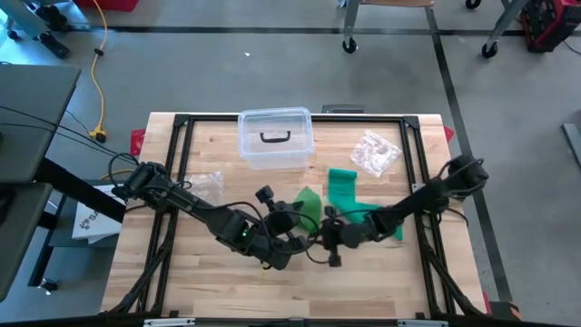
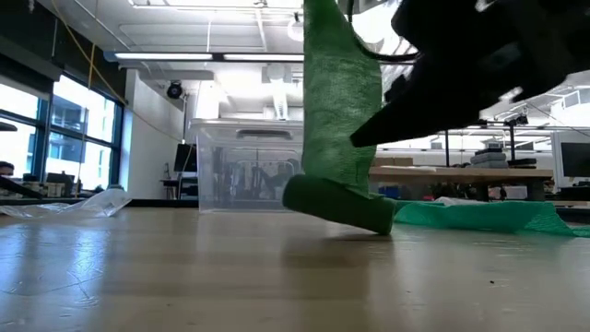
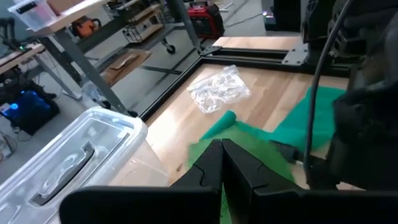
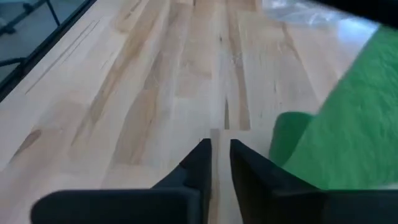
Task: Roll bandage
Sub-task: Roll the green bandage
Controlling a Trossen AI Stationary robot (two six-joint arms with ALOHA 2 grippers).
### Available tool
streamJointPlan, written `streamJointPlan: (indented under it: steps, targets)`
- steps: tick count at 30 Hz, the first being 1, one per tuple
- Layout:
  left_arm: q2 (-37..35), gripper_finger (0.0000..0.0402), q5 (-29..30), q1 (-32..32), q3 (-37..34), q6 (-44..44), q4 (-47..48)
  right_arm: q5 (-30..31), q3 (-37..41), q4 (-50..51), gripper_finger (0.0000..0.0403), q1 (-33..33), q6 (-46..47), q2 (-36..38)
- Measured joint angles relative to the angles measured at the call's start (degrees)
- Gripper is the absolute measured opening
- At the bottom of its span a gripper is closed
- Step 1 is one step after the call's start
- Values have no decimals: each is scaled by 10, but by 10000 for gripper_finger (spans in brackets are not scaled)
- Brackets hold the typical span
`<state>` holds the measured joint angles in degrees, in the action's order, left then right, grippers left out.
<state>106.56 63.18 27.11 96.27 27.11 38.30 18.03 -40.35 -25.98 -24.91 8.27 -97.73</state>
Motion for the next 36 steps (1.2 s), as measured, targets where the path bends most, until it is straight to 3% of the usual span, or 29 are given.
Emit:
streamJointPlan:
  steps: [2, 6, 12, 16, 26, 36]
  targets:
    - [0, 0, 0, 0, 0, 10, 9, 0, -5, 0, 27, 8, 3, -4]
    - [0, 0, 1, 11, 0, 25, 11, 61, -5, 9, 4, 9, 22, 7]
    - [0, 0, 0, 45, 0, 59, 7, 142, -5, 62, 4, 15, 51, 46]
    - [0, 0, 6, 52, 0, 76, 18, 154, -5, 76, 1, 40, 52, 57]
    - [0, 0, 43, 6, 0, 200, 199, 18, -1, 81, 0, 86, 18, 51]
    - [1, 0, 19, -39, -67, 224, 170, -193, -1, 55, 0, 88, -46, 31]
